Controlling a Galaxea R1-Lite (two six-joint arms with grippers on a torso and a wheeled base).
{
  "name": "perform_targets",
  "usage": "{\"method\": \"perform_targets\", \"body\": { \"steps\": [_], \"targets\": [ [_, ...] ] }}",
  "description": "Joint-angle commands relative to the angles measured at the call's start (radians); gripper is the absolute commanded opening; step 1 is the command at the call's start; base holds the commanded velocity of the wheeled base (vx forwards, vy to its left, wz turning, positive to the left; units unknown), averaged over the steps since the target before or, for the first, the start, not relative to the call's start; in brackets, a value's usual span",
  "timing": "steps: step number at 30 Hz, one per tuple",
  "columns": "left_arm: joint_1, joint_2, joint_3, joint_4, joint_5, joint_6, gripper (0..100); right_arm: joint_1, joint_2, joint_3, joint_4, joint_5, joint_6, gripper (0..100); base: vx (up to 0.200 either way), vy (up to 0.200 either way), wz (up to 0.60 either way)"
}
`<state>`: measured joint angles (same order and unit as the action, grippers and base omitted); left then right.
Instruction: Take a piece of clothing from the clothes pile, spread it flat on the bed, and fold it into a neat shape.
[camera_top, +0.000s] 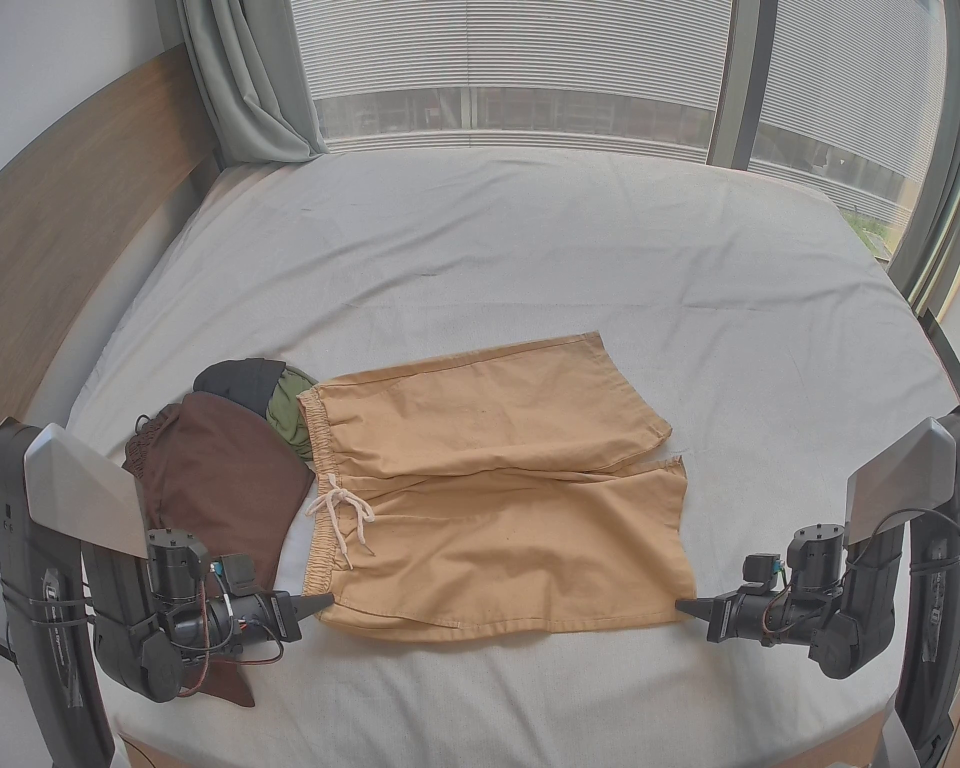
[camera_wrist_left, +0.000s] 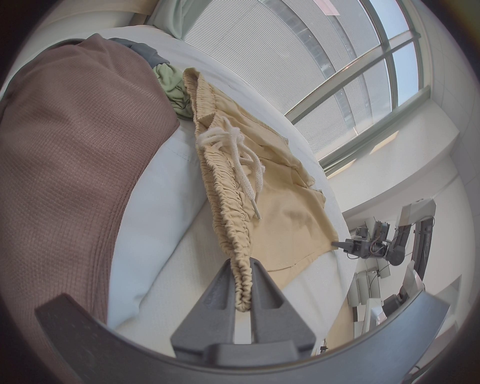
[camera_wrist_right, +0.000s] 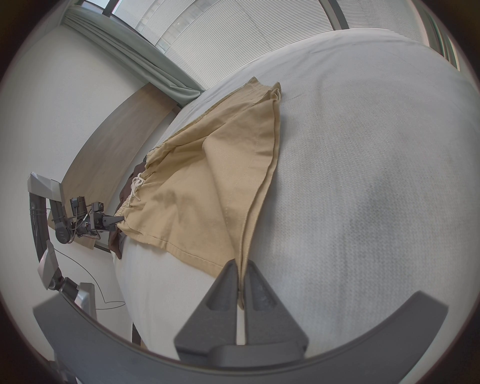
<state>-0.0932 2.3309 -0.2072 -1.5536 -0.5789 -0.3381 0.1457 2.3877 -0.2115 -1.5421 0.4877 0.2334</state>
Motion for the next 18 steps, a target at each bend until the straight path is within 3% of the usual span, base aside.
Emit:
{"method": "perform_targets", "body": {
  "steps": [1, 18],
  "targets": [
    [0.003, -0.016, 0.035, 0.0, -0.007, 0.025, 0, -0.002, -0.028, 0.03, 0.0, 0.009, -0.009, 0, 0.0, 0.0, 0.0],
    [0.0, -0.018, 0.118, 0.0, -0.007, 0.047, 0, -0.005, -0.042, 0.127, 0.002, 0.019, -0.097, 0, 0.0, 0.0, 0.0]
  ]
}}
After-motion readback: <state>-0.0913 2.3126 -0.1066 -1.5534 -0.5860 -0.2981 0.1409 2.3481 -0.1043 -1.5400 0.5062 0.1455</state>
